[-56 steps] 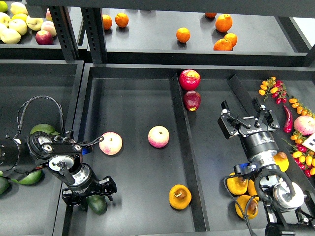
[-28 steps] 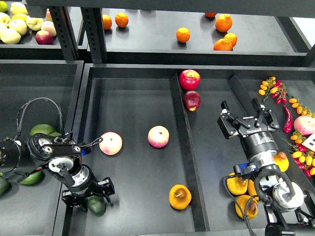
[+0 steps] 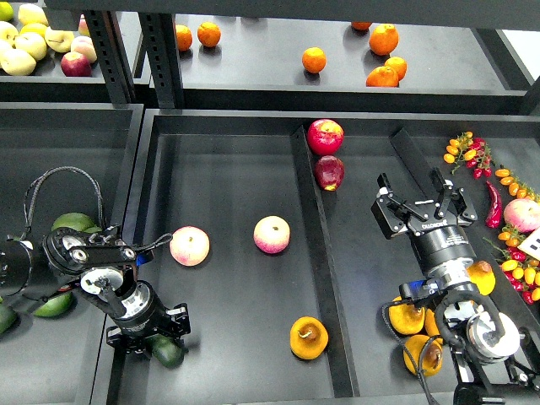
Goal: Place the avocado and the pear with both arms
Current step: 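Lift the avocado with the left gripper, then carry the avocado with the left gripper into the avocado bin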
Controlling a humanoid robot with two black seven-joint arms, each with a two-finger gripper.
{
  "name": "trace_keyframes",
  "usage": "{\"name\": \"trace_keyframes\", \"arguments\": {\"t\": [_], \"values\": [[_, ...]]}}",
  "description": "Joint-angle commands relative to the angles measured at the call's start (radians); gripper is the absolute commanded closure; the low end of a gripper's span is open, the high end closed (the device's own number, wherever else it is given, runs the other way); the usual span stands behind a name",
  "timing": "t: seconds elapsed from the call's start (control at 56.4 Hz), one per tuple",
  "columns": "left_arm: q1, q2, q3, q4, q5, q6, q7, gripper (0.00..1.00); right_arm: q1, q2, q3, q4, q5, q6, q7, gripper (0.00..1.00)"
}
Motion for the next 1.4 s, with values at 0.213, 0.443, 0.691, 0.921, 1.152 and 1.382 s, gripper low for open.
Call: {"name": "trace_keyframes", "arguments": {"t": [0.213, 0.443, 0.691, 0.921, 1.152, 1.382], "values": [[-0.103, 0.015, -0.001, -0.028, -0.006, 0.000, 0.000, 0.58, -0.002, 0.000, 0.000, 0.000, 0.000, 0.003, 0.000, 0.01], [-0.209, 0.087, 0.000, -0.099, -0.006, 0.000, 0.000, 0.58, -0.003, 0.000, 0.000, 0.000, 0.000, 0.007, 0.000, 0.01], [-0.292, 0.298, 0.006, -0.253, -0.005, 0.000, 0.000, 0.58, -0.003, 0.000, -0.002, 0.000, 0.000, 0.007, 0.000, 0.01], [-0.281, 0.446, 0.014, -0.290, 0.017, 0.000, 0.000, 0.58, 0.031, 0.000, 0.011, 0.001, 0.007, 0.017, 0.000, 0.01], [-0.197, 0.482, 0.014, -0.289, 0.049, 0.000, 0.000, 0.58, 0.094, 0.000, 0.029, 0.001, 0.009, 0.017, 0.000, 0.01], [-0.103, 0.471, 0.009, -0.263, 0.063, 0.000, 0.000, 0.58, 0.095, 0.000, 0.034, 0.000, 0.009, 0.016, 0.002, 0.01]]}}
